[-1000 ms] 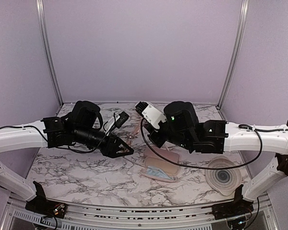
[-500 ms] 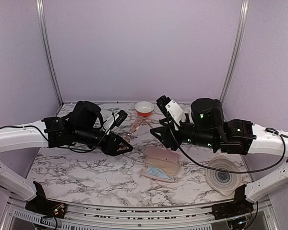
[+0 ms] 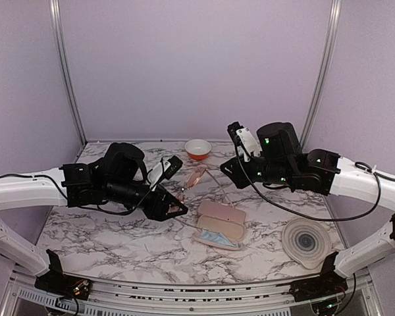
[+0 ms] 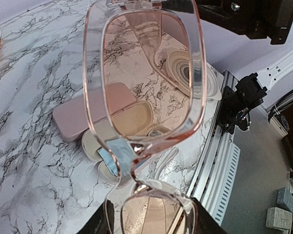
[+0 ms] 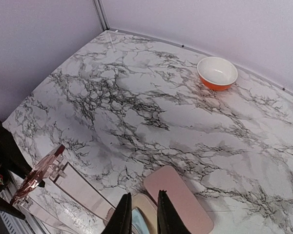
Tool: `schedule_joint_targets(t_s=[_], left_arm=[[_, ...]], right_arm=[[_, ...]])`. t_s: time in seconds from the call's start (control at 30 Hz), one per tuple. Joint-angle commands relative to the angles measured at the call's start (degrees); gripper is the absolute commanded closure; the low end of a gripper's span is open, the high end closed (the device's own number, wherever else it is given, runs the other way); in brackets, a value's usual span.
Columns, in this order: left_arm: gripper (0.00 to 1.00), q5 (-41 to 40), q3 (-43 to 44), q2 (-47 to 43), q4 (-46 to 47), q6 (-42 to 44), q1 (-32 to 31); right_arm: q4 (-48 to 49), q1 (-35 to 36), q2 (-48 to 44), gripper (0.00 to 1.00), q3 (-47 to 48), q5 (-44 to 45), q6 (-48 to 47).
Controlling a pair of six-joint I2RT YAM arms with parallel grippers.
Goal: Organize the sunglasses
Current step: Fold the left temple of the sunglasses with the sunglasses.
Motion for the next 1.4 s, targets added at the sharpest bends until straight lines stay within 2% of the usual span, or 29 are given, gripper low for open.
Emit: schedule_joint_targets(t_s=[0.0,0.27,0.47,0.73,0.87,0.97,1.37], left_arm=[[0.67,-1.2,1.6,0.9,0.3,0.8,-0.8],[0.68,-1.8,1.9,2.1,0.9,0.9,-1.3],[0.69,-1.8,2.2,2.4,1.0,1.0,-1.7],[0.69,-1.8,1.8,2.1,1.1,1.1,-1.8],[0.69,-1.7,1.8,1.8,1.1,1.1,-1.8],[0.69,-1.6,1.6,1.6,1.3,1.1,-1.9],[0.69,-1.5,2.0,3.1,2.0,1.0,-2.0]], right_arm=[[-0.6,-0.2,1.8,0.83,2.8,-5.8,1.8],[3.3,-0.1,3.1,0.84,1.2,-14.5,4.8],[5.1,0.0,3.4,0.84,-0.2,-16.1,5.7],[3.1,-0.1,2.5,0.83,-0.6,-12.5,5.0],[-1.2,-0.4,2.0,0.83,-1.2,-4.9,5.9],[-2.0,-0.4,1.5,0.83,-2.7,-3.0,6.1],[5.2,-0.4,1.7,0.84,-4.6,-16.6,5.6]])
